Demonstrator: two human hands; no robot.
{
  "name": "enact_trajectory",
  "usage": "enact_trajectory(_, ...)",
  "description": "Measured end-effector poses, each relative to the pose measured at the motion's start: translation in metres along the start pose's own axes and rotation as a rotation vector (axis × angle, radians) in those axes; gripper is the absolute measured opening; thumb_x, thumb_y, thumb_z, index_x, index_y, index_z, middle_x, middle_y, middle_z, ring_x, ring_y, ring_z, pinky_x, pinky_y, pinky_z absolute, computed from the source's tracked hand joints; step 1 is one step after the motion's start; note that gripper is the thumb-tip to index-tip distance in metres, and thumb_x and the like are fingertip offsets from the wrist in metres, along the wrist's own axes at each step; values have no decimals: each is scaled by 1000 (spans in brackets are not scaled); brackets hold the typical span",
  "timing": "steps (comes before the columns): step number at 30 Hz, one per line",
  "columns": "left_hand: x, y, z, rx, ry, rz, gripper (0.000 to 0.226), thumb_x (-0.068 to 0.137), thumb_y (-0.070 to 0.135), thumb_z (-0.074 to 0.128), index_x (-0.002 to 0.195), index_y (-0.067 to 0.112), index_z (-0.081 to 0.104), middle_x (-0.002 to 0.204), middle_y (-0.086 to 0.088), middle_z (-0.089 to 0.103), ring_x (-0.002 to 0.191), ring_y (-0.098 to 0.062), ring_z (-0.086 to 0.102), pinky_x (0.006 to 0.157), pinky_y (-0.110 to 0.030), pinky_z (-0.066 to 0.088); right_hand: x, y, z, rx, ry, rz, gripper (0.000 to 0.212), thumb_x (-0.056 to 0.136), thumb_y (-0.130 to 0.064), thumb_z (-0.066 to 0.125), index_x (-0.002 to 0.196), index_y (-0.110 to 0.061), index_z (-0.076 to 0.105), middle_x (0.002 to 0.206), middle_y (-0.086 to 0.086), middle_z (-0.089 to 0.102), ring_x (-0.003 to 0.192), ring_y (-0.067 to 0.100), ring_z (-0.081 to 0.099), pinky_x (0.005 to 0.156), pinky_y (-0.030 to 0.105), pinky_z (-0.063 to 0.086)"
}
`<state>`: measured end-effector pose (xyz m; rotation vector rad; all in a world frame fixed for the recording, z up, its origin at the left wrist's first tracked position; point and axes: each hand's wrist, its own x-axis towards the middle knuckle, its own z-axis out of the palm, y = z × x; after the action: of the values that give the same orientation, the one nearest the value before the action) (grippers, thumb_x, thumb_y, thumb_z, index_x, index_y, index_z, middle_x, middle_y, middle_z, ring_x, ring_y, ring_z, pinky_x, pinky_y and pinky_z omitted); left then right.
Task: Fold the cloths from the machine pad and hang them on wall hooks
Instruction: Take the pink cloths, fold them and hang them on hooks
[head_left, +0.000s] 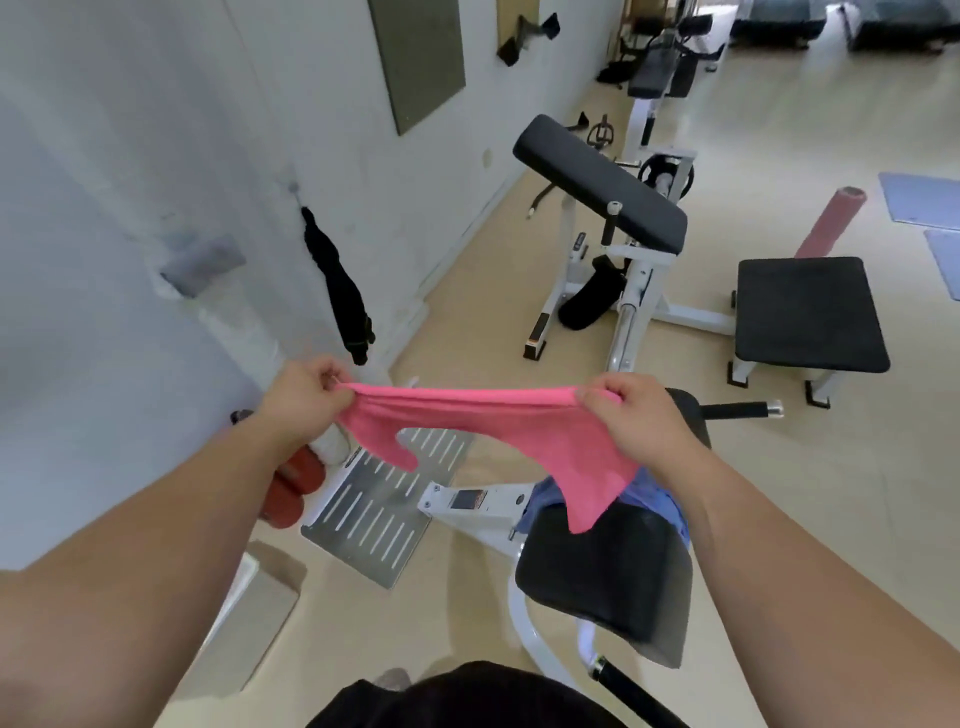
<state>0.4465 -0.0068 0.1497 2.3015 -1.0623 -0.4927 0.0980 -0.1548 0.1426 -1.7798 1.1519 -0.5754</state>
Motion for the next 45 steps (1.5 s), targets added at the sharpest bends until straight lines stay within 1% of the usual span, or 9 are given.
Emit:
enact_trajectory(7, -20, -21, -18, -256, -150, 78, 13, 95, 14, 69, 82, 11, 70, 56, 11, 56, 46, 0, 47, 50, -16, 39, 12, -73, 110, -11, -128, -103, 16, 95, -32, 65, 110, -31, 69, 77, -8, 55, 61, 4, 49, 54, 21, 39)
enact_trajectory(11, -17, -37, -35, -477, -324, 188, 11, 92, 7, 71, 83, 14, 71, 67, -19, 54, 61, -16, 49, 61, -27, 39, 17, -109, 185, -74, -308, -219, 38, 99, -29, 61, 135, -38, 59, 108, -17, 66, 100, 9, 62, 90, 25, 48)
enact_trajectory(14, -3, -67, -53, -573, -371, 187, 11, 90, 1, 70, 82, 7, 65, 63, -13, 53, 62, -20, 46, 60, -33, 36, 25, -130, 234, 16, -461, -179, 19, 98, -35, 62, 115, -35, 71, 103, -4, 76, 95, 19, 72, 92, 42, 57)
enact_trajectory(17, 15, -99, -73, -584, -397, 173, 21, 86, 0, 73, 75, 12, 61, 61, -7, 50, 60, -17, 43, 57, -31, 34, 38, -150, 269, -52, -428, -160, 8, 97, -25, 64, 96, -23, 71, 84, 5, 75, 79, 23, 71, 72, 29, 59)
enact_trajectory(26, 51, -177, -122, -473, -775, -15, 22, 88, 24, 60, 94, 3, 64, 78, -2, 61, 72, -14, 56, 69, -31, 44, 75, -176, 328, -321, -188, -238, 5, 96, -24, 61, 95, -25, 66, 87, -11, 67, 84, 12, 59, 73, 30, 44)
enact_trajectory(31, 61, -203, -132, -466, -615, -25, 10, 96, 17, 66, 91, 9, 67, 69, 2, 62, 58, -11, 55, 54, -24, 43, 94, -188, 345, -290, -116, -170, 10, 97, -27, 59, 88, -28, 62, 80, -3, 71, 82, 21, 65, 78, 35, 52)
enact_trajectory(35, 70, -206, -135, -576, -405, -176, 33, 103, 25, 57, 75, 9, 63, 49, 12, 49, 36, 1, 36, 37, -11, 28, 113, -191, 357, -170, -65, -106, 12, 94, -27, 60, 82, -24, 62, 71, -3, 66, 76, 27, 65, 78, 44, 54)
enact_trajectory(40, 90, -186, -124, -802, -117, -281, 37, 103, 34, 54, 92, 0, 62, 69, -6, 55, 62, -17, 49, 54, -28, 37, 130, -199, 375, -2, -112, 17, 12, 93, -13, 60, 93, -25, 64, 64, -5, 51, 56, 12, 47, 57, 28, 41)
enact_trajectory(45, 127, -140, -112, -967, -3, -398, 29, 103, 24, 56, 81, 10, 67, 61, -2, 61, 56, -17, 53, 51, -25, 43, 148, -215, 387, 423, -300, 167, 20, 92, -1, 59, 90, -20, 66, 73, 4, 63, 62, 19, 55, 55, 28, 41)
